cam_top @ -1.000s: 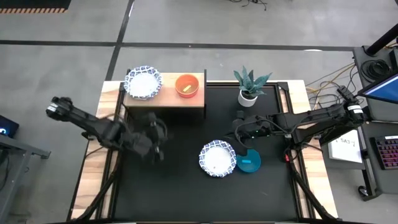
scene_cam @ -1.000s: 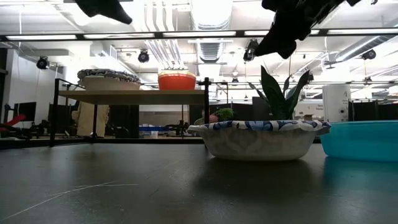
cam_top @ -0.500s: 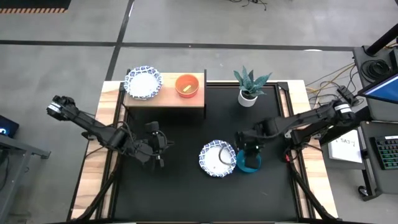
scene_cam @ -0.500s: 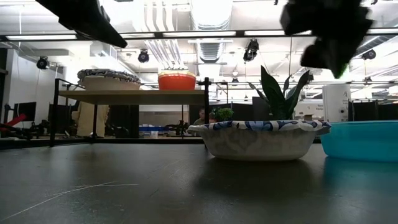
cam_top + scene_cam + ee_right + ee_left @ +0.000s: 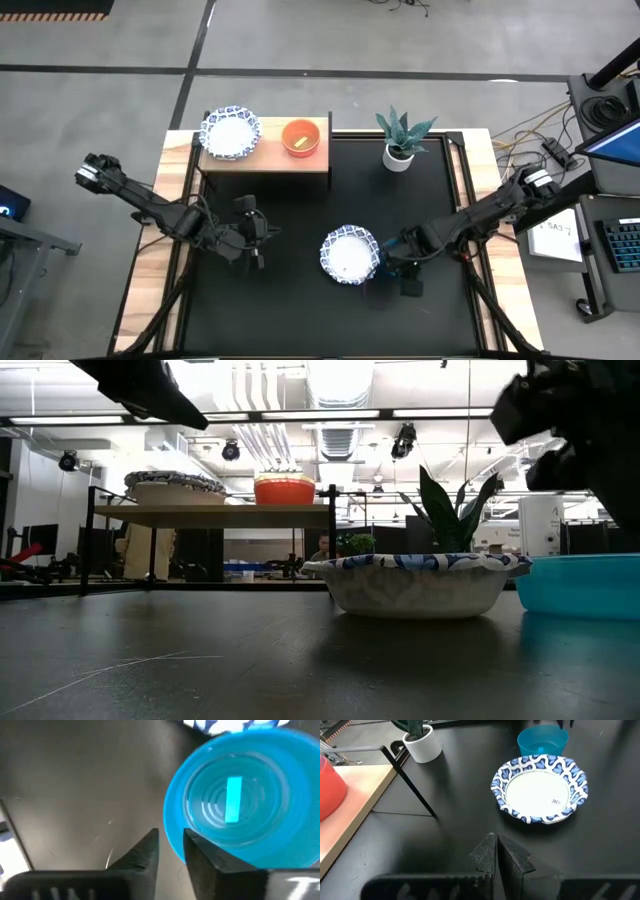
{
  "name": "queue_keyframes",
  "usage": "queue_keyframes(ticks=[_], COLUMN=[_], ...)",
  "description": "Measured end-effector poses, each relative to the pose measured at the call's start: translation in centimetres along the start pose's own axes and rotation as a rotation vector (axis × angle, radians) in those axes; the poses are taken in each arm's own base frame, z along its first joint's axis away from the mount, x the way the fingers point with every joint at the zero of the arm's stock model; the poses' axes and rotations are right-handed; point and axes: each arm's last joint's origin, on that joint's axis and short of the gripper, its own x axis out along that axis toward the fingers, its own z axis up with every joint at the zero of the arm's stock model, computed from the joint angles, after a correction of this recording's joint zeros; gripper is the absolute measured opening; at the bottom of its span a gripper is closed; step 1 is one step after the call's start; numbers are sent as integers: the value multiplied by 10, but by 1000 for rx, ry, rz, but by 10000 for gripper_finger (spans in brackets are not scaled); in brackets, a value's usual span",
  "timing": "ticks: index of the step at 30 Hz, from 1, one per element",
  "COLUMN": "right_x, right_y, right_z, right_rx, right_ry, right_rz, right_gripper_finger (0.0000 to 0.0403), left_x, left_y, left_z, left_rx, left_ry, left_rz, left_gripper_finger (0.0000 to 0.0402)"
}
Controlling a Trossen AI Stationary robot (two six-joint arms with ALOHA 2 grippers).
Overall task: Place and stack bowls onto a shelf
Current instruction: Stack the blue bowl on top of the yellow bowl on the shelf
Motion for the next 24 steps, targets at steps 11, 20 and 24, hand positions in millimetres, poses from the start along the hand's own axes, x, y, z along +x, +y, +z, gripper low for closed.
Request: queue_keyframes(ticks=[11, 20, 24], right_x=[28, 38, 32], right_y=[7, 7, 7], right_z=[1, 3, 2], right_rx=[-8, -27, -33], right_ry=[48, 70, 55], right_rz=[-120, -132, -116], right_gripper_finger=[136, 70, 21], left_x=[0, 0, 0], left_y=[0, 0, 0], left_z=[0, 0, 0], left_rx=[1, 2, 2], left_ry=[1, 1, 1], left_rz=[0, 0, 0], left_gripper_finger=[0, 0, 0])
